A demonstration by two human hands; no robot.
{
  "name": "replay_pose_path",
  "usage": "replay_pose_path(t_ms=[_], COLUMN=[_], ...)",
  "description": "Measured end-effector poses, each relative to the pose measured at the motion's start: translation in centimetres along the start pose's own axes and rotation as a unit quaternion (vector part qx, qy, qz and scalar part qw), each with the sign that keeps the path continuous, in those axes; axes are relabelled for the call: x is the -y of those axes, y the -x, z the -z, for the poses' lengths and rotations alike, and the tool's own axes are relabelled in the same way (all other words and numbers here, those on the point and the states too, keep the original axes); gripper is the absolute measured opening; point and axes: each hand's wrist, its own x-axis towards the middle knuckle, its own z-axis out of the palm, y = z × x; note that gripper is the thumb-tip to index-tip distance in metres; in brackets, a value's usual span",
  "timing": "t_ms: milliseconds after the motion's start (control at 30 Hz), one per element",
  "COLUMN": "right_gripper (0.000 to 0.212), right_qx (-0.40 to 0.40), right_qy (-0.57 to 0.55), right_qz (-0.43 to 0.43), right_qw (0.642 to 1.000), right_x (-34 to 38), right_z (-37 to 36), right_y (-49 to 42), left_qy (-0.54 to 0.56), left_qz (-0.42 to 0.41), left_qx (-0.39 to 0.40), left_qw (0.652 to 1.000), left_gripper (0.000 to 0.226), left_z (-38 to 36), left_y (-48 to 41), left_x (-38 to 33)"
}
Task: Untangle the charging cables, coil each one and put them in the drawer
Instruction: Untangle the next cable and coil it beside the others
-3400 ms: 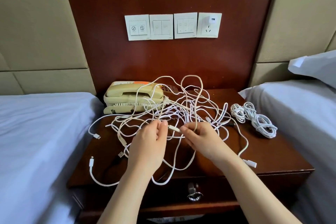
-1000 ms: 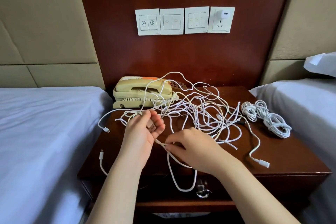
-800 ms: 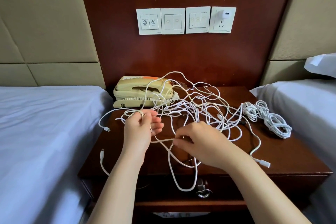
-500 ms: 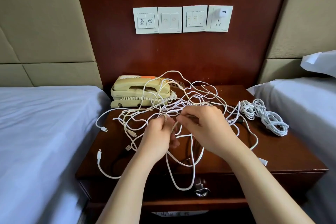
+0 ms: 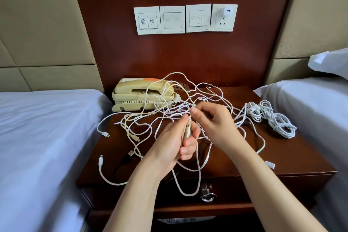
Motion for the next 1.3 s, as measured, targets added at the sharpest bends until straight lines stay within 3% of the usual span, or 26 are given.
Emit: replay_pose_path(t_ms=[300, 433, 600, 800, 1000, 1133, 1300], right_gripper=[0.034, 0.021, 0.027, 0.021, 0.024, 0.022, 0.025], right_qx=[0.167, 0.22, 0.279, 0.212, 0.1, 0.017, -0.008], right_qy=[0.07, 0.179, 0.253, 0.192, 0.171, 0.141, 0.084], right_qz=[-0.05, -0.048, 0.011, 0.025, 0.054, 0.04, -0.002], right_qw=[0.982, 0.958, 0.926, 0.958, 0.979, 0.989, 0.996], right_x=[-0.8, -0.3, 0.9, 3.3, 3.9, 2.7, 1.4], right_z=[-0.5, -1.1, -2.9, -1.6, -0.7, -0.2, 0.5], right_y=[0.8, 1.4, 2.6, 1.9, 1.0, 0.7, 0.5], left_qy=[0.062, 0.082, 0.142, 0.015, -0.25, -0.256, -0.152], left_qz=[-0.048, -0.082, -0.129, -0.155, -0.167, -0.134, -0.102], left_qx=[-0.065, -0.127, -0.248, -0.338, -0.316, -0.237, -0.151], left_qw=[0.995, 0.985, 0.95, 0.928, 0.9, 0.927, 0.971], left_gripper=[0.036, 0.033, 0.031, 0.033, 0.034, 0.038, 0.039], left_z=[0.9, 1.5, 3.3, 4.8, 3.2, 1.8, 0.4], left_y=[-0.3, -0.8, -1.5, -1.9, -1.8, -1.8, -1.6], left_x=[0.2, 0.5, 0.2, 0.6, 0.6, 0.9, 0.8])
